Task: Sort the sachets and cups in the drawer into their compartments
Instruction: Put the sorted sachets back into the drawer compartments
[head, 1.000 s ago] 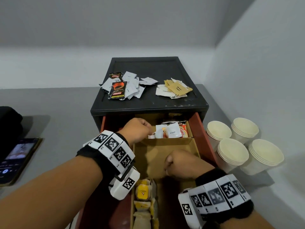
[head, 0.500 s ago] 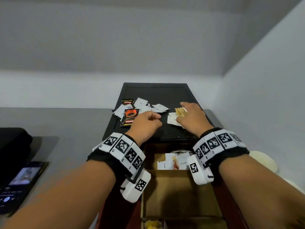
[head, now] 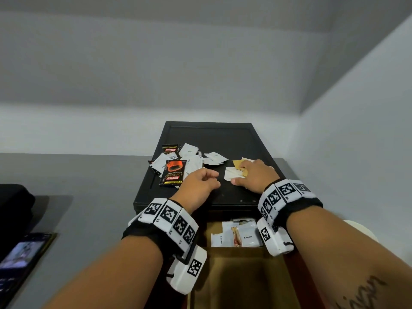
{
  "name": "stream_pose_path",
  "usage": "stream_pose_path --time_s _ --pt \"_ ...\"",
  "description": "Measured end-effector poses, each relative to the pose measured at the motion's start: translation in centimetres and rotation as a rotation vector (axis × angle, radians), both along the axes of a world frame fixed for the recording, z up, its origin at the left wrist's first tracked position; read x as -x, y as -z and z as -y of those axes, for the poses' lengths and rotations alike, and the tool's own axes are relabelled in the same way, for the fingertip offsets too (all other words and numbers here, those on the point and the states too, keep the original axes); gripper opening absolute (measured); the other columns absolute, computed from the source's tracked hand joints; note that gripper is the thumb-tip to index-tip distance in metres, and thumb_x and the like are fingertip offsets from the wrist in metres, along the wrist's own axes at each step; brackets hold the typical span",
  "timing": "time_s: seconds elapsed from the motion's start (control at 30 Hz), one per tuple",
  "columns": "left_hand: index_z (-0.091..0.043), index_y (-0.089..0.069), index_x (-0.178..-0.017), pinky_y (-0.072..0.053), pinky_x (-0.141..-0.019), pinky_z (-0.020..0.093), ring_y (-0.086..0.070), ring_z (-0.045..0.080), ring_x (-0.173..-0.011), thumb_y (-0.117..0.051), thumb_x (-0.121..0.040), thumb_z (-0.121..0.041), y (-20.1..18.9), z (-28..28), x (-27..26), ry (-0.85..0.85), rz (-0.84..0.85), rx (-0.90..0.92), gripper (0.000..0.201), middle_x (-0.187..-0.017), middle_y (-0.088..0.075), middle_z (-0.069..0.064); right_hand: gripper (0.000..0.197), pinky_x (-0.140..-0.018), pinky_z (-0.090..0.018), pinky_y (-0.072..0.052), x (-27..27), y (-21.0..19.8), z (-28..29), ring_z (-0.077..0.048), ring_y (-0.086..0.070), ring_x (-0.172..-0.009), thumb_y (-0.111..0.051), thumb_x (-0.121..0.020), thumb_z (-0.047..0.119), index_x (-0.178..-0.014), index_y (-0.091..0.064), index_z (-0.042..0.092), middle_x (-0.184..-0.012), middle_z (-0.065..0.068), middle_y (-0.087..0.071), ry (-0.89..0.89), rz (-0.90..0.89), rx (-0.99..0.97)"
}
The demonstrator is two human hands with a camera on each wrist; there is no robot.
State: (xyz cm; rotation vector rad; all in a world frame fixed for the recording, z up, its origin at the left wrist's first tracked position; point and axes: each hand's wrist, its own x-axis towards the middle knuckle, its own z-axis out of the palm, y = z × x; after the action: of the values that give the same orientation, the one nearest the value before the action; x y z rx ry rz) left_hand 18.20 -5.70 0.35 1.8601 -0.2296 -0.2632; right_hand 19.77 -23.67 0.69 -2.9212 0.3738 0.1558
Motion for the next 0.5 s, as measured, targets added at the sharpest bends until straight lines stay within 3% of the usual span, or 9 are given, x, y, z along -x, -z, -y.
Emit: stream_pose_path --time_s 0.23,0.37,0.5 --pt "-0.018 -0.063 -0.110 -0.036 -0.068 0.011 -0.054 0.002 -0.088 -0.058 -0.090 -0.011 0.1 0.0 0.1 0.001 0.016 0.004 0.021 -0.102 -0.062 -0.004 0.044 -0.088 -0.030 -0.040 2.4 -0.8 1.0 -0.023 -0.054 -0.110 -0.062 -0.087 0.039 -0.127 -0.049 0.023 -0.125 -0.005 -0.055 -0.075 0.156 -0.167" --pt "-0.017 -0.063 -0.107 -0.038 -0.068 0.012 -0.054 0.003 -0.085 -0.058 -0.090 -0.010 0.0 0.1 0.3 -0.012 0.017 0.011 0.019 -0.098 -0.062 -0.003 0.030 -0.076 -0.025 -0.039 3.6 -1.3 1.9 -0.020 -0.054 -0.087 -0.048 -0.095 0.016 -0.126 -0.052 0.016 -0.105 -0.007 -0.060 -0.013 0.319 -0.281" --pt "-0.015 -0.063 -0.108 -0.045 -0.078 0.019 -0.058 0.012 -0.089 -0.058 -0.090 -0.009 -0.2 0.3 0.6 -0.031 0.007 0.068 0.019 -0.095 -0.063 0.000 0.032 -0.076 -0.026 -0.038 4.4 -1.6 2.4 -0.019 -0.050 -0.084 -0.041 -0.098 0.014 -0.128 -0.050 0.014 -0.110 -0.011 -0.061 0.069 0.448 -0.403"
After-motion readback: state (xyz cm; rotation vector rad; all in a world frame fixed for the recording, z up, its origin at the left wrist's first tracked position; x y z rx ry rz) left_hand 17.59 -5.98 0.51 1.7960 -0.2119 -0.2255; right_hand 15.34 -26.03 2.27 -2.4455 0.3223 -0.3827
